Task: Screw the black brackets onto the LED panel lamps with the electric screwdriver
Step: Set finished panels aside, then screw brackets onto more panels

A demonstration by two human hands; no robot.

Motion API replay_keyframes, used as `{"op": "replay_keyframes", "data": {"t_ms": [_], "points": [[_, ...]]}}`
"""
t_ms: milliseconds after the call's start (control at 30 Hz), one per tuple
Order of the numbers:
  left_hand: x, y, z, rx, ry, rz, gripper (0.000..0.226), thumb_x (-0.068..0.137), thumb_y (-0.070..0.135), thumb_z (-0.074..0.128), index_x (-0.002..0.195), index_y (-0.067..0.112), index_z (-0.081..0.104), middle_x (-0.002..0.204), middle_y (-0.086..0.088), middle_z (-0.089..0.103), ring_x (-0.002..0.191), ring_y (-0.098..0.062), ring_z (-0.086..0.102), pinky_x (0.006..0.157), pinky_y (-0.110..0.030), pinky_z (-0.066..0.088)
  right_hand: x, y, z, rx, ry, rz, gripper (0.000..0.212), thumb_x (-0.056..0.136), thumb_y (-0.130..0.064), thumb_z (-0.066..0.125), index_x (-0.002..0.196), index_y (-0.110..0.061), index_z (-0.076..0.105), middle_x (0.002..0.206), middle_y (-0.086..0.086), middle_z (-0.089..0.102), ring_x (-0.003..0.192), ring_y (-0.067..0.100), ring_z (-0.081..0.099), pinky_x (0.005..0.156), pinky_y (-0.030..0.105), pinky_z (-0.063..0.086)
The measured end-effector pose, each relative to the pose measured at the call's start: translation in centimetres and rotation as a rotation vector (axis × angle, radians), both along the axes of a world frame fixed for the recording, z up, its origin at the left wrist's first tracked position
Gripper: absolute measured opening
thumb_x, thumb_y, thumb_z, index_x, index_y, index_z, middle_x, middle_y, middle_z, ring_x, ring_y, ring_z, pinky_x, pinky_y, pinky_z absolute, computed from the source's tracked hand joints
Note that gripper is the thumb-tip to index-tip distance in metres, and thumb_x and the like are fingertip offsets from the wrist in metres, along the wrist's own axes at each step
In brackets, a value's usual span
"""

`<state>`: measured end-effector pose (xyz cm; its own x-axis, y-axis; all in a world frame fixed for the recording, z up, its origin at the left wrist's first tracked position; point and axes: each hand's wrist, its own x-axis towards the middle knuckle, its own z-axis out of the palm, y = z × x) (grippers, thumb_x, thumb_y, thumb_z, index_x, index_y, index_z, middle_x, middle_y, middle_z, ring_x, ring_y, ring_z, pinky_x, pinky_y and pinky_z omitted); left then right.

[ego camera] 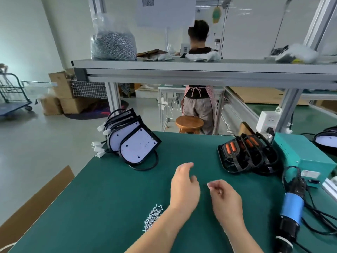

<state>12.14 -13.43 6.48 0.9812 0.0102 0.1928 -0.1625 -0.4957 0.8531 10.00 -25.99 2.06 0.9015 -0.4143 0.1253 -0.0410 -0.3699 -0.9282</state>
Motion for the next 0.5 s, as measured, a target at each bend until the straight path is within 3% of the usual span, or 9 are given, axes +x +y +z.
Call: {"op": "replay_keyframes", "data": {"t_ms": [133, 233, 333, 433, 500], "points": [[5.9, 4.2, 3.9, 0.078, -0.064, 0.117, 0.037, 0.099, 0.012, 0.051, 0.135, 0.016, 0.056, 0.139, 0.000, 0.050, 0.117, -0.018, 0.053, 0.097, -0.029, 0.045, 0.8, 0.8, 0.2, 0.001, 0.050, 0.024, 0.019, 0.098, -0.013, 0.056, 0.093, -0.029, 0.065, 0.102, -0.014, 0.066, 0.089, -0.001, 0.059, 0.068, 0.017, 0.044], [10.0, 7.1, 6.2, 0.155, -0.090, 0.177, 0.036, 0.099, 0.014, 0.050, 0.135, 0.014, 0.055, 0.140, -0.002, 0.049, 0.109, -0.017, 0.051, 0.087, -0.030, 0.045, 2.4, 2.4, 0.9, 0.022, 0.082, 0.119, 0.019, 0.098, -0.020, 0.059, 0.115, -0.029, 0.057, 0.118, -0.021, 0.057, 0.098, -0.013, 0.055, 0.073, 0.015, 0.043], [13.8, 9.7, 7.9, 0.278, -0.114, 0.242, 0.039, 0.099, 0.017, 0.050, 0.138, 0.010, 0.053, 0.143, -0.007, 0.047, 0.126, -0.024, 0.048, 0.096, -0.034, 0.042, 4.9, 4.7, 2.3, 0.086, 0.131, 0.184, 0.033, 0.097, -0.029, 0.062, 0.128, -0.029, 0.050, 0.126, -0.017, 0.054, 0.102, 0.001, 0.064, 0.077, 0.023, 0.046], [17.2, 12.7, 9.2, 0.419, -0.106, 0.345, 0.037, 0.097, 0.023, 0.051, 0.130, 0.005, 0.057, 0.139, -0.012, 0.049, 0.126, -0.030, 0.044, 0.100, -0.039, 0.040, 7.7, 7.0, 3.6, 0.140, 0.189, 0.249, 0.046, 0.095, -0.037, 0.063, 0.136, -0.028, 0.046, 0.131, -0.012, 0.052, 0.103, 0.009, 0.065, 0.073, 0.023, 0.046], [19.3, 15.0, 9.7, 0.502, -0.073, 0.433, 0.038, 0.097, 0.026, 0.051, 0.129, 0.006, 0.056, 0.139, -0.014, 0.048, 0.129, -0.033, 0.040, 0.105, -0.041, 0.035, 9.7, 8.5, 4.0, 0.110, 0.206, 0.285, 0.054, 0.094, -0.041, 0.064, 0.141, -0.026, 0.042, 0.135, -0.009, 0.050, 0.108, 0.010, 0.062, 0.079, 0.027, 0.047]]}}
